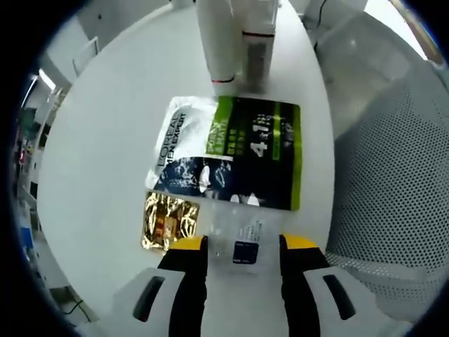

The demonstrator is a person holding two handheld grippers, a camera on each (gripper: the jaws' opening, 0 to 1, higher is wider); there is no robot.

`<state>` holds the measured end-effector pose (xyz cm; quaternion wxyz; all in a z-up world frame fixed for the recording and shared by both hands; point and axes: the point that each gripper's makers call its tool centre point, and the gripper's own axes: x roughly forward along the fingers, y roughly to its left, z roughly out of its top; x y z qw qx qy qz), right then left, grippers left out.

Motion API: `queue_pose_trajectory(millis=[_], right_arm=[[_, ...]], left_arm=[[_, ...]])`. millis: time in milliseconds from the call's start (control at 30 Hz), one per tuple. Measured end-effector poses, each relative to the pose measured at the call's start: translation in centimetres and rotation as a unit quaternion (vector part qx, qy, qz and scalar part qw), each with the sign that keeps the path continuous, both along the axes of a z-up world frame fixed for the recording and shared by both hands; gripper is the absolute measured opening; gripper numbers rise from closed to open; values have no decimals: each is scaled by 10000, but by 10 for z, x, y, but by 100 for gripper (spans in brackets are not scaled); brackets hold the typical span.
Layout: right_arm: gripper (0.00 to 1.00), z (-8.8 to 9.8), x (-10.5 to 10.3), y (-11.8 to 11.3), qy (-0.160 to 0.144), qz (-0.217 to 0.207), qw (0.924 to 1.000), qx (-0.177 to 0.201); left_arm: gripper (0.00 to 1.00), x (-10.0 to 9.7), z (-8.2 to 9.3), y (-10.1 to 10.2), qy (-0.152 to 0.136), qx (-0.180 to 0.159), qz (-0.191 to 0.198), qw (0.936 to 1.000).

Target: Arrange the skincare products in the storage area until every visible bottle or jar stands upright without overlapping.

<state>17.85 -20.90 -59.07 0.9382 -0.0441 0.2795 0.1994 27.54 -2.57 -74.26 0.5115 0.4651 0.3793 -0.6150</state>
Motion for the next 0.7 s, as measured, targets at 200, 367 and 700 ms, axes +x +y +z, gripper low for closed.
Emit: queue_pose_trajectory(millis=[200, 367, 700], right_arm=[[45, -1, -1, 1, 11, 36, 10000, 6], [45, 0, -1, -1, 12, 48, 10000, -16], [45, 1, 0, 3, 4, 144, 9999, -47]], left_arm=[[38, 4, 6, -1, -104, -13, 1, 9999], [39, 4, 21, -6, -133, -220, 91, 9996], [44, 4, 54, -23, -309, -897, 443, 9945]])
